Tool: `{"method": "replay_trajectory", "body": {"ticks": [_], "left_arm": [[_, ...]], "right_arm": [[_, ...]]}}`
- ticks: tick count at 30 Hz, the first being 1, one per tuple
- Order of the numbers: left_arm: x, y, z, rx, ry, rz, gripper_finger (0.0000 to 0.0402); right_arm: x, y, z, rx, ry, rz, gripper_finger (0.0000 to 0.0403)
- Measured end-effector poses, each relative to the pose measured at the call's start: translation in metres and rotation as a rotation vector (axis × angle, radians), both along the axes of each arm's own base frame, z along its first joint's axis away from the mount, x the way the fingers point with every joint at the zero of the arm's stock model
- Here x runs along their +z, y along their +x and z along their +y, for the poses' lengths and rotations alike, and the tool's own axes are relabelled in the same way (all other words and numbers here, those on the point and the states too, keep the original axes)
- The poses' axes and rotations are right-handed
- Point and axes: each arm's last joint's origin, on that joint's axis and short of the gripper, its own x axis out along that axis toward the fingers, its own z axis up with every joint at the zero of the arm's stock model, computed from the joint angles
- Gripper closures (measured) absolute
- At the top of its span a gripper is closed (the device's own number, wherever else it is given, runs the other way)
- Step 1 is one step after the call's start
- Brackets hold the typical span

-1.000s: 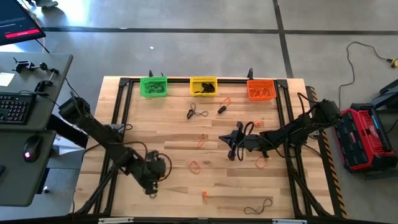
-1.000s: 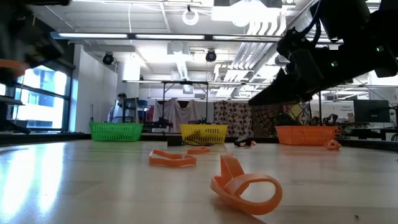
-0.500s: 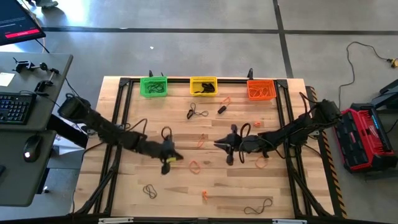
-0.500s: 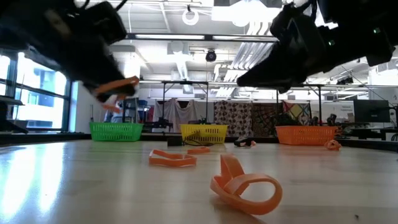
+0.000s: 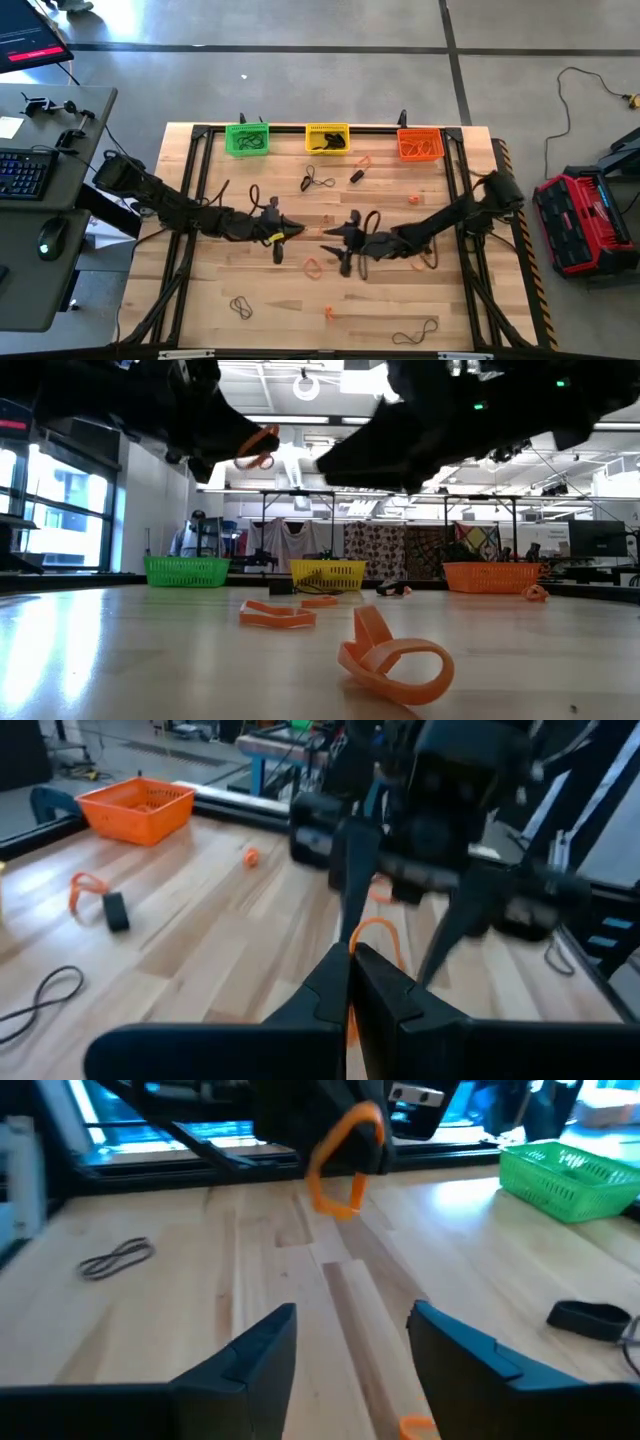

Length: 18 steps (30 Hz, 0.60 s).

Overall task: Sort rubber bands into baskets
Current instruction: Put the orange rubber band into the orange bin

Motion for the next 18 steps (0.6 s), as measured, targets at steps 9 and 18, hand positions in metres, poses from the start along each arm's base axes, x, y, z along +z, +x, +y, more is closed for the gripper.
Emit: {"method": "replay_trajectory", "body": {"ticks": [9,18], "left_arm": [[0.001,0.0,0.0,-0.007,0.006,-0.005,0.0401],[0.001,0.0,0.0,-0.01,0.013,-0.007,0.0401]], "right_arm": [[0.001,0.051,0.017,-0.018,-0.094,-0.034,0.0212],[0.008,0.058,0.016,-0.121,-0.112,-0.063,0.0213]]}}
